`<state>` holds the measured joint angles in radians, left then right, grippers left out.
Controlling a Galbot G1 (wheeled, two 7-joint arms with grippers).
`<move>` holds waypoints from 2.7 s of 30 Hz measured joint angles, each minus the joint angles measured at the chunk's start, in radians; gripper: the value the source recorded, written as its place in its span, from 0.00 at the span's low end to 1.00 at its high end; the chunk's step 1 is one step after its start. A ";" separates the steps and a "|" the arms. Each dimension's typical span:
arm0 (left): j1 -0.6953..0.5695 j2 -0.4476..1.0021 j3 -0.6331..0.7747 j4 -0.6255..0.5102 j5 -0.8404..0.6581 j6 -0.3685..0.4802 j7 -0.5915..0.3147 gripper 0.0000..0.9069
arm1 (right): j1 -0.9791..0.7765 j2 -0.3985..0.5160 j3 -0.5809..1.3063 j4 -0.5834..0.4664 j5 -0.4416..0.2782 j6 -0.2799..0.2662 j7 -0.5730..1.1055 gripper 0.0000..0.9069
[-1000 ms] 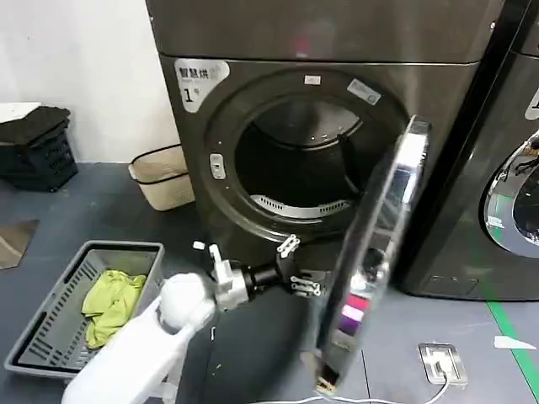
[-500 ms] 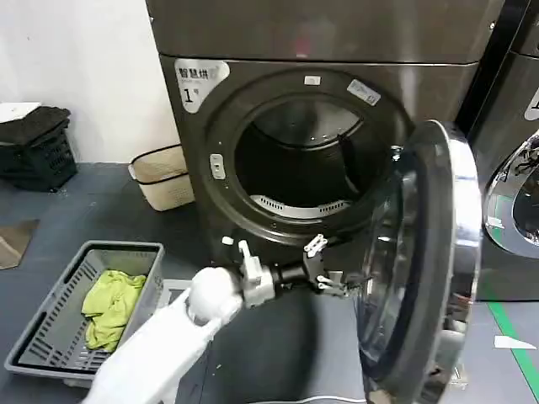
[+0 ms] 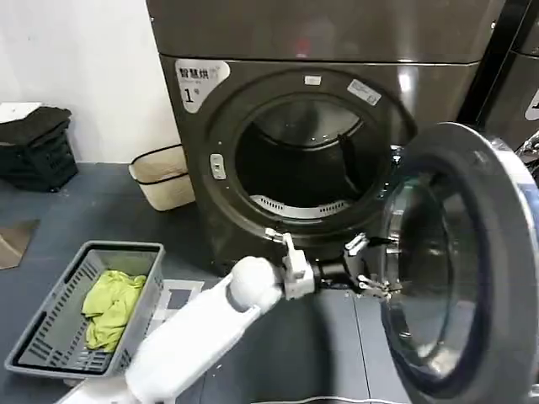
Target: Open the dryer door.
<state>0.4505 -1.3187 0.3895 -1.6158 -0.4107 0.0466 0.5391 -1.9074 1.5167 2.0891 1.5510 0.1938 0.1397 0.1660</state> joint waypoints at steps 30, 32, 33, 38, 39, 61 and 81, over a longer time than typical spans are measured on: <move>-0.242 -0.212 0.204 0.309 0.143 -0.155 -0.134 1.00 | -0.004 0.009 0.173 -0.130 -0.040 -0.005 0.094 1.00; -0.259 -0.223 0.207 0.324 0.144 -0.155 -0.136 1.00 | -0.002 0.013 0.173 -0.125 -0.040 -0.004 0.094 1.00; -0.268 -0.227 0.208 0.333 0.144 -0.155 -0.138 1.00 | -0.002 0.014 0.173 -0.124 -0.040 -0.004 0.094 1.00; -0.304 -0.253 0.209 0.371 0.136 -0.147 -0.148 1.00 | -0.001 0.018 0.177 -0.129 -0.039 -0.002 0.097 1.00; -0.309 -0.257 0.209 0.376 0.134 -0.145 -0.149 1.00 | -0.002 0.018 0.179 -0.132 -0.038 -0.001 0.098 1.00; -0.345 -0.290 0.187 0.426 0.139 -0.115 -0.182 1.00 | -0.024 -0.017 0.217 -0.207 -0.042 -0.001 0.106 1.00; -0.237 -0.107 0.155 0.125 0.047 0.018 -0.140 1.00 | -0.019 -0.053 0.214 -0.238 -0.045 -0.012 0.092 1.00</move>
<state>0.2137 -1.4257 0.5445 -1.4907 -0.3639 0.0643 0.3994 -1.9262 1.4632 2.3036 1.3125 0.1492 0.1277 0.2582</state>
